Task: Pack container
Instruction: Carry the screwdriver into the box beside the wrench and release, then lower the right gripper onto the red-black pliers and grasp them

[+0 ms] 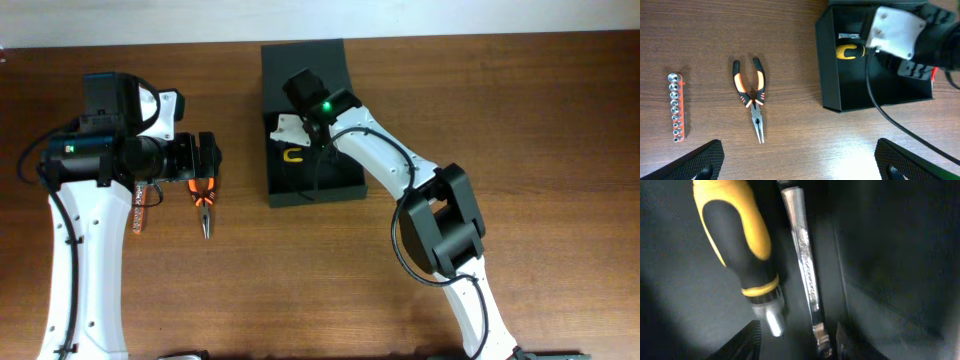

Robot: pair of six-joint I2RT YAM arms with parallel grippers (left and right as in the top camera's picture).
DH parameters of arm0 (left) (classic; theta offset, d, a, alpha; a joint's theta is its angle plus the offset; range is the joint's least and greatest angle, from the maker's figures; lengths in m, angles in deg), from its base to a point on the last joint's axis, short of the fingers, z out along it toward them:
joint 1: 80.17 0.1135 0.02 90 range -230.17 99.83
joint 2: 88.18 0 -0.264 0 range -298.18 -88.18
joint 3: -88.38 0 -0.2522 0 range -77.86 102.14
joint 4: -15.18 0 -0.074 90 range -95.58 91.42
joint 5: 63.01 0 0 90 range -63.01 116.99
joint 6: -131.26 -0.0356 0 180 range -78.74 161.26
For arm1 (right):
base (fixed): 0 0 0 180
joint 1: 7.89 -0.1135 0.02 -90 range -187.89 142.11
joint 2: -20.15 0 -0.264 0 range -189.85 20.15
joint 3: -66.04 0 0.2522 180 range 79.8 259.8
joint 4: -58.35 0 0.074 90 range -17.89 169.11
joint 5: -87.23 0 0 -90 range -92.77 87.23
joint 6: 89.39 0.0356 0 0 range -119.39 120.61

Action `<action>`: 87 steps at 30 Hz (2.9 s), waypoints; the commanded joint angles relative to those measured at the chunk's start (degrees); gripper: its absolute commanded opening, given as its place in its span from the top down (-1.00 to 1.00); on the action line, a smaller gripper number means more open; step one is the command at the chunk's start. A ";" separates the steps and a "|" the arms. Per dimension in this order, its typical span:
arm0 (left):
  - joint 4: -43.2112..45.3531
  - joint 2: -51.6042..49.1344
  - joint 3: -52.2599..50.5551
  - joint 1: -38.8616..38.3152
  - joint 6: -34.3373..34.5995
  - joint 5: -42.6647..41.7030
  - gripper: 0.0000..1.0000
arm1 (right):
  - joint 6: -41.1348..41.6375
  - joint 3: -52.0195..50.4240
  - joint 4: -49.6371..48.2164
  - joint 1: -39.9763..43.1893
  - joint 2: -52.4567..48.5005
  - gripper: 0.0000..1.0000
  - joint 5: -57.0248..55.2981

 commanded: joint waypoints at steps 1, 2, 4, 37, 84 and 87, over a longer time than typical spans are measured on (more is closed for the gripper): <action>-0.20 -0.48 0.76 0.13 -0.90 0.17 -0.98 | 10.97 6.43 2.93 -0.31 6.14 0.06 -1.99; -0.17 -0.48 0.76 0.13 -0.90 0.17 -0.98 | 13.40 8.20 4.74 -0.31 7.06 0.04 -1.97; 0.00 -0.48 0.76 0.13 -0.90 0.17 -0.98 | 18.51 12.39 9.40 -0.31 9.01 -0.06 -1.99; 0.66 -0.48 0.76 0.13 -0.90 0.17 -0.98 | 59.80 -12.31 18.18 22.23 10.40 0.04 15.69; 0.20 -0.48 0.76 0.13 -0.90 0.17 -0.98 | 63.63 -27.78 3.04 19.50 9.77 0.23 6.29; 0.20 -0.48 0.76 0.13 -0.90 0.17 -0.98 | 60.24 -27.78 2.71 19.56 9.77 0.24 6.16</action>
